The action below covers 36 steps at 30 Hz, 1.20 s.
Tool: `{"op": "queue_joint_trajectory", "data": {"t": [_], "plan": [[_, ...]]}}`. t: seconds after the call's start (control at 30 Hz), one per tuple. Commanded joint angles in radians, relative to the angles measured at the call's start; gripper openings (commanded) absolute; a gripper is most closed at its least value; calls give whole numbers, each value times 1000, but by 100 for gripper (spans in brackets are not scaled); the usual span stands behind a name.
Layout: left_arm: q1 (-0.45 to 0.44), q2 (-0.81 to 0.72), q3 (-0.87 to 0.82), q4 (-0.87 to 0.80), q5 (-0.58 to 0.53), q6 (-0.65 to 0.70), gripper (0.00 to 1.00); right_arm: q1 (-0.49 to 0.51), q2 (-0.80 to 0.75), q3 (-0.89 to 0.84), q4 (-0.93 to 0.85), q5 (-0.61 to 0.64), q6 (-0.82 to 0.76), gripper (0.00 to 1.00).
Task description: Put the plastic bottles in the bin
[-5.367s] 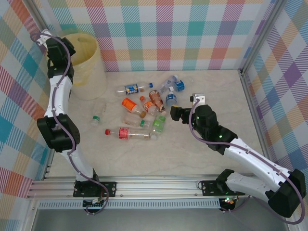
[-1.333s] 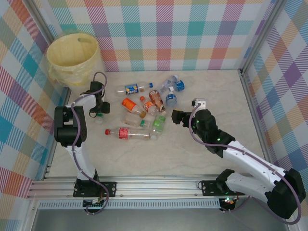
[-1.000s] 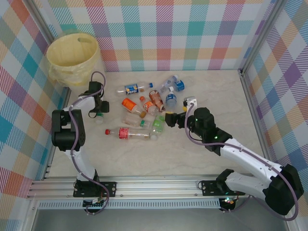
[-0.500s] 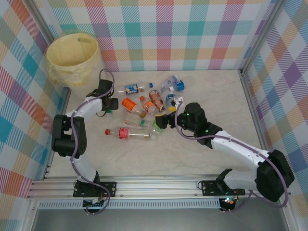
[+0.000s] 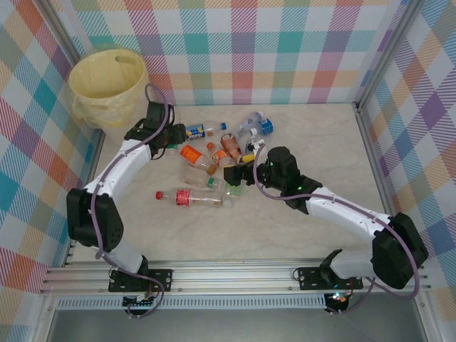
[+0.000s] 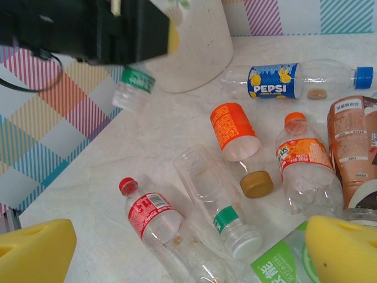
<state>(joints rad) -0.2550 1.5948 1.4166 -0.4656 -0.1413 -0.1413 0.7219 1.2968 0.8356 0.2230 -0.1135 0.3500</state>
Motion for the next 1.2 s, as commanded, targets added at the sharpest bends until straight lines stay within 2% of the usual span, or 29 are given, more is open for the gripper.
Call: {"op": "queue_joint_trajectory", "data": {"t": [0.0,0.27,0.43,0.57,0.73,0.9,1.03,1.17], "plan": [[-8,-71,58,19,29,-49,53,7,-12,17,-5,9,17,100],[-7,-121,147,86,23,-89,53,7,-48,-14,10,49,34,100],[-7,-151,137,217,-103,-160,53,7,-55,-7,-15,40,41,100],[-3,-158,142,333,-162,-162,53,7,-65,-5,-30,34,44,100],[5,-113,241,346,-258,-98,51,7,-85,-2,-64,57,56,100],[9,-97,240,482,-367,44,52,7,-117,1,-122,73,67,100],[45,-25,316,490,-416,130,52,7,-138,-12,-133,88,74,100],[112,52,391,449,-431,134,52,7,-153,-16,-146,98,76,100]]}}
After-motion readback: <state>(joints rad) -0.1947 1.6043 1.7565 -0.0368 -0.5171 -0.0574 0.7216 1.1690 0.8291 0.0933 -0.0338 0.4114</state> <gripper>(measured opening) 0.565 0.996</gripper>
